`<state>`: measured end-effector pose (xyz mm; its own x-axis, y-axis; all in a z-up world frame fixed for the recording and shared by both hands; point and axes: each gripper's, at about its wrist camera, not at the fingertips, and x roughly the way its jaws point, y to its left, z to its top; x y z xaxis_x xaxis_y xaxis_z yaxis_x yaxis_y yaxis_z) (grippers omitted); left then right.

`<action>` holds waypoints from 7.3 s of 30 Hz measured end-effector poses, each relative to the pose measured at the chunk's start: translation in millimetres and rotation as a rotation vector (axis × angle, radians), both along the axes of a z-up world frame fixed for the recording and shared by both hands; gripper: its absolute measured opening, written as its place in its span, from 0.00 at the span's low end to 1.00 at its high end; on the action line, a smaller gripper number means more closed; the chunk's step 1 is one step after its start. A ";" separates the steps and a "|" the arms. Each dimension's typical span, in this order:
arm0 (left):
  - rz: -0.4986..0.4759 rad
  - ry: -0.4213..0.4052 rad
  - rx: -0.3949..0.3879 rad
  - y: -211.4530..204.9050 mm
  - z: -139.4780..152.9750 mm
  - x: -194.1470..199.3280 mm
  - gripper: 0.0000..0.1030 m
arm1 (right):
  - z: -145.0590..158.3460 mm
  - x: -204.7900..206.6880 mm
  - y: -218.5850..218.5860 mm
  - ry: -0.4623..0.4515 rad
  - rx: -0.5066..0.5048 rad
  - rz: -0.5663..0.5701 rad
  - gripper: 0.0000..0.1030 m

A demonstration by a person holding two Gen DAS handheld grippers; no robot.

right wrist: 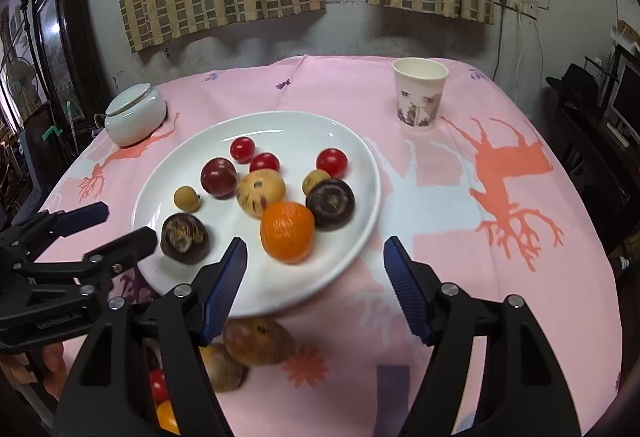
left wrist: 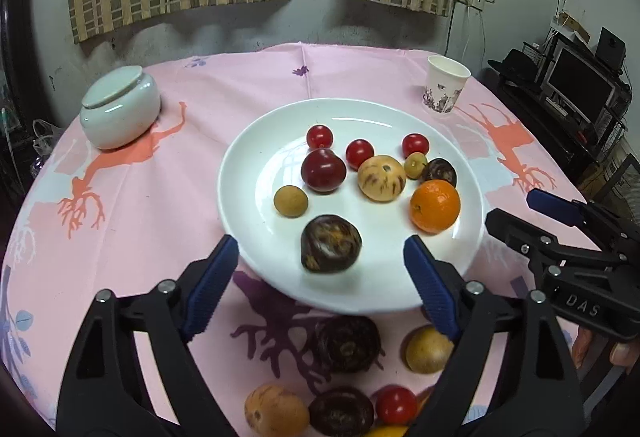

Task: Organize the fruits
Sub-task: 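Move both open tools back toward the fruit pile, then grasp a red apple with the right tool while the left tool grasps a large striped fruit, then carry the apple and striped fruit over the white plate and open both tools, then move both open tools back toward the fruit pile, then grasp an orange with the right tool while the left tool grasps a yellow fruit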

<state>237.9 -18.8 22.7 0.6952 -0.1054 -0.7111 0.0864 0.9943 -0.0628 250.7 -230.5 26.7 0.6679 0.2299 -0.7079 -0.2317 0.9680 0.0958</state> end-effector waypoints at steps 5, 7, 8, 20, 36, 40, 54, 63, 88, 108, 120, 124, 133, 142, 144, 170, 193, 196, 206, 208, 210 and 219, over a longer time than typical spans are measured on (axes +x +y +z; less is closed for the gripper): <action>0.004 0.019 -0.056 8.0 7.0 -18.5 0.90 | -0.4 -20.8 -15.7 0.023 0.019 -0.025 0.70; 0.002 0.030 -0.061 9.1 7.3 -25.7 0.90 | 0.5 -32.6 -21.1 0.023 0.026 -0.034 0.70; 0.001 0.030 -0.057 9.3 7.1 -30.1 0.90 | 0.7 -37.6 -23.1 0.024 0.028 -0.037 0.71; 0.003 0.052 -0.049 25.0 -6.2 -82.1 0.94 | 3.6 -123.7 -17.3 -0.040 -0.021 0.128 0.99; 0.084 0.114 -0.077 56.9 -34.1 -104.1 0.94 | -26.9 -195.1 43.4 -0.027 -0.199 0.468 0.99; 0.091 0.120 -0.070 57.7 -36.9 -103.9 0.94 | -33.1 -194.9 50.2 0.008 -0.180 0.487 0.99; 0.093 0.156 -0.054 57.6 -52.8 -97.7 0.94 | -64.6 -179.1 74.3 0.147 -0.185 0.513 0.42; 0.102 0.160 -0.055 58.1 -47.5 -96.1 0.94 | -42.0 -165.4 46.1 0.123 -0.066 0.481 0.39; 0.124 0.121 -0.002 41.4 -69.4 -71.0 0.41 | -40.7 -155.6 19.2 0.101 0.011 0.409 0.39; 0.102 0.085 -0.111 43.1 -35.6 -82.8 0.41 | -23.9 -127.7 -10.3 -0.010 0.022 0.160 0.39; 0.089 0.023 -0.074 20.1 2.9 -33.3 0.41 | 20.5 -62.2 11.5 -0.120 -0.031 0.151 0.39; 0.107 0.042 -0.066 15.6 -4.5 -9.8 0.41 | 10.5 -31.3 17.0 -0.111 -0.019 0.121 0.39; 0.131 0.090 -0.082 12.0 -25.3 30.5 0.41 | -15.2 6.7 44.3 0.003 0.066 0.183 0.39; 0.160 0.087 -0.157 17.5 -34.2 37.7 0.60 | -27.5 20.7 44.3 0.037 0.094 0.138 0.42; 0.160 0.067 -0.155 18.3 -26.9 33.4 0.72 | -25.2 19.8 39.4 0.033 0.114 0.127 0.48; 0.101 0.029 -0.078 19.1 -12.9 -71.4 0.86 | -8.9 -77.8 -9.4 -0.011 0.066 0.118 0.67; 0.066 0.044 0.019 24.9 -38.9 -98.2 0.93 | -34.7 -102.9 12.6 0.087 0.025 0.291 0.68; 0.075 0.055 0.014 27.2 -40.3 -97.2 0.93 | -34.2 -104.6 14.4 0.094 0.015 0.302 0.68; 0.107 0.095 -0.028 35.9 -44.3 -92.7 0.93 | -34.6 -131.1 44.2 0.102 0.011 0.481 0.68; 0.109 0.105 -0.029 36.2 -45.6 -91.8 0.93 | -35.1 -135.5 48.7 0.107 0.004 0.503 0.68; 0.107 0.108 -0.029 36.0 -46.1 -92.0 0.93 | -35.8 -140.7 53.4 0.118 -0.003 0.537 0.68; 0.100 0.114 -0.019 33.9 -47.5 -91.9 0.93 | -57.5 -159.7 80.7 0.159 -0.069 0.622 0.68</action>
<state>146.0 15.1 -24.8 0.6175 -0.0543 -0.7847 -0.0214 0.9961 -0.0858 91.1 -149.8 -30.8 0.3103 0.4902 -0.8145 -0.7394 0.6630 0.1173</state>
